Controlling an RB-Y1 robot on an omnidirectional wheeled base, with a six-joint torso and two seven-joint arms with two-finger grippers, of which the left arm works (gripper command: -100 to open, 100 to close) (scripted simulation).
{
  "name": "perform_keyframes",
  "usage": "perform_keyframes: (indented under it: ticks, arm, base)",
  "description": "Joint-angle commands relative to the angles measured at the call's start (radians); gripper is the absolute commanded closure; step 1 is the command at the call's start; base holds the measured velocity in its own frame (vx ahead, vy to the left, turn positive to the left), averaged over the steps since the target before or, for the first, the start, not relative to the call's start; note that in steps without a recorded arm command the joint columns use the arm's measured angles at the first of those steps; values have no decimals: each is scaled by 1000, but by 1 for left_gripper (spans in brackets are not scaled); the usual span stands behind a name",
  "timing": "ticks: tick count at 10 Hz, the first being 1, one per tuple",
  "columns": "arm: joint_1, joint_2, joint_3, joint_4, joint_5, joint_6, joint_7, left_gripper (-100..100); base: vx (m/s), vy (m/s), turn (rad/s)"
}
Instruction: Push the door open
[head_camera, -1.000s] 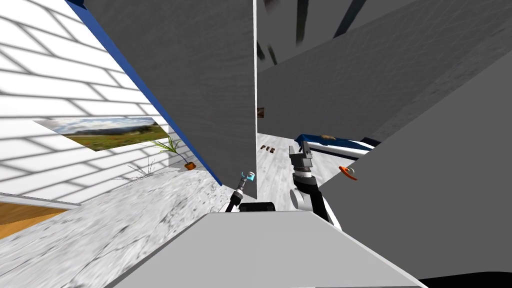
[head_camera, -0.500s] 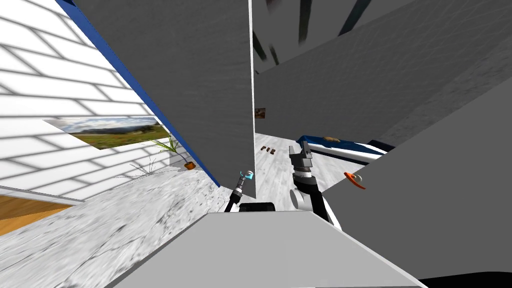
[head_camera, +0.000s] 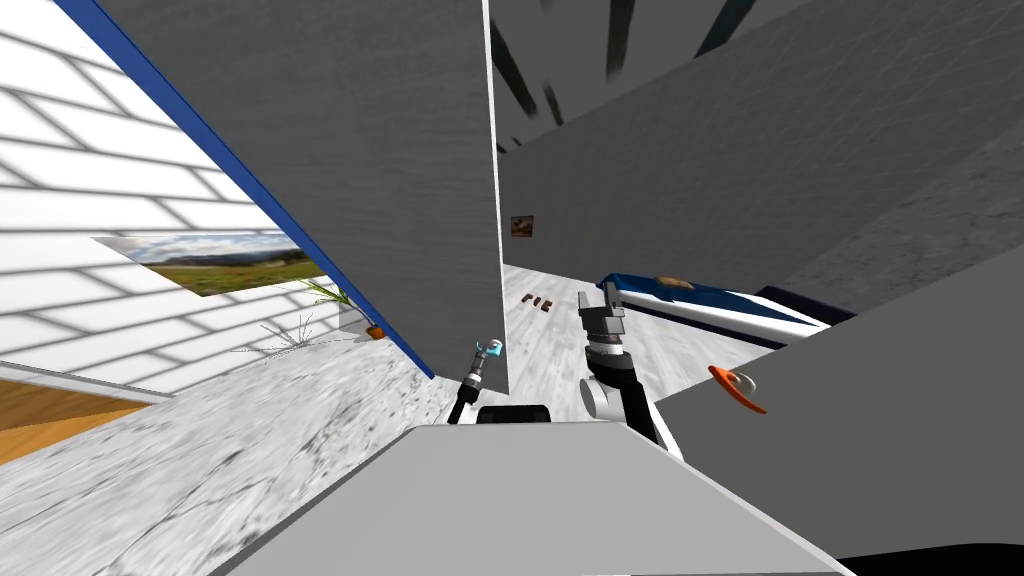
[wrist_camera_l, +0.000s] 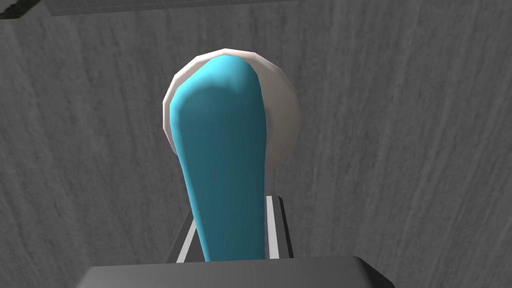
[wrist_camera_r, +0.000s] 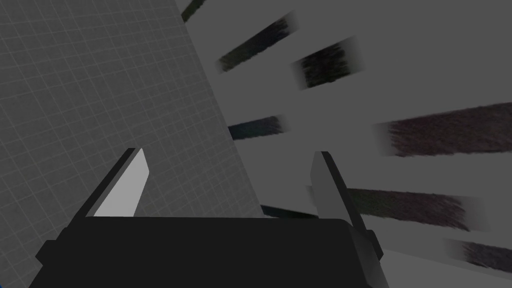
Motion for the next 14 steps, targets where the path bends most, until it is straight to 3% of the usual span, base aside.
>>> perform_keyframes:
  ticks: [1, 3, 9, 14]
  arm:
    - [-18, -8, 27, 16, 11, -9, -9, 100]
    - [-24, -17, 45, 23, 17, -8, -16, 100]
    - [-21, 2, 77, 24, 31, -8, -25, 100]
    - [-27, 15, 146, 32, 63, -9, -46, 100]
  base:
    - [157, -156, 86]
    - [145, -130, 55]
    - [146, -57, 31]
    - [201, -99, 73]
